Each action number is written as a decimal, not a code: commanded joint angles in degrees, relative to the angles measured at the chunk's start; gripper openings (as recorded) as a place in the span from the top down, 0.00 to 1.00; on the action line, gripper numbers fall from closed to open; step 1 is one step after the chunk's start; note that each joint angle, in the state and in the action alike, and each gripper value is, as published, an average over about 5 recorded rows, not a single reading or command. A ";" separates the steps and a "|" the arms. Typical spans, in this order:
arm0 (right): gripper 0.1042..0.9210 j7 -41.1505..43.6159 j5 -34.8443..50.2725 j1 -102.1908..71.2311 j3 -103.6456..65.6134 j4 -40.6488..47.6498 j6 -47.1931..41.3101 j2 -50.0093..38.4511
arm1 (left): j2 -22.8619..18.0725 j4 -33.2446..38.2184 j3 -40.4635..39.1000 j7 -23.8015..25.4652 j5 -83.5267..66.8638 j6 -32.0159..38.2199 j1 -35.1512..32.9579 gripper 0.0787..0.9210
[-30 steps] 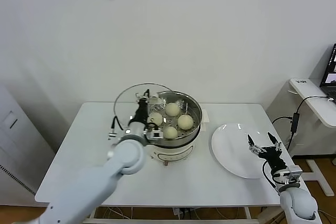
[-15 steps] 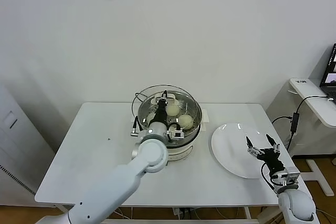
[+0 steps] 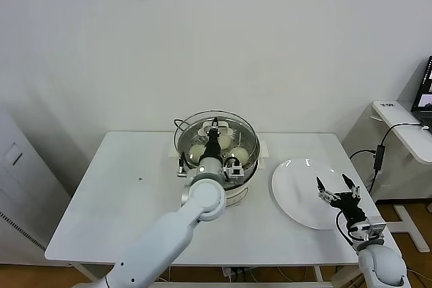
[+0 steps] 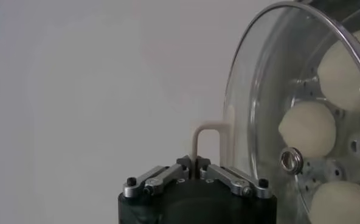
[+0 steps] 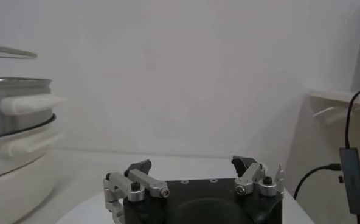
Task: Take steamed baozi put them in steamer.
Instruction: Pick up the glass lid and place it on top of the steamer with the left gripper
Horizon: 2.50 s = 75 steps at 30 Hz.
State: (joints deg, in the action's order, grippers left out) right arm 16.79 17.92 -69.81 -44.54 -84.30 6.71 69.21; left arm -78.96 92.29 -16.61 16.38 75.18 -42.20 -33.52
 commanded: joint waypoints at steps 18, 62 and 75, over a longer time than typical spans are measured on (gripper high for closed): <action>0.12 0.54 0.01 -0.10 -0.18 0.36 0.17 0.49 | -3.16 -4.07 1.10 -3.58 0.84 0.07 -2.22 0.97; 0.12 1.23 -0.12 -0.72 -1.52 0.93 0.38 1.50 | 1.84 3.90 0.45 -4.24 -13.68 4.22 -3.46 0.74; 0.12 2.28 2.73 -0.90 -1.98 0.29 -0.68 1.27 | 18.07 27.34 15.73 4.45 -71.39 13.48 -6.20 0.29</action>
State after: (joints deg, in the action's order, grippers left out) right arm 18.65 18.45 -70.56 -46.51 -83.39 7.04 70.34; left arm -73.01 103.53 -13.20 15.63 51.52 -37.15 -38.44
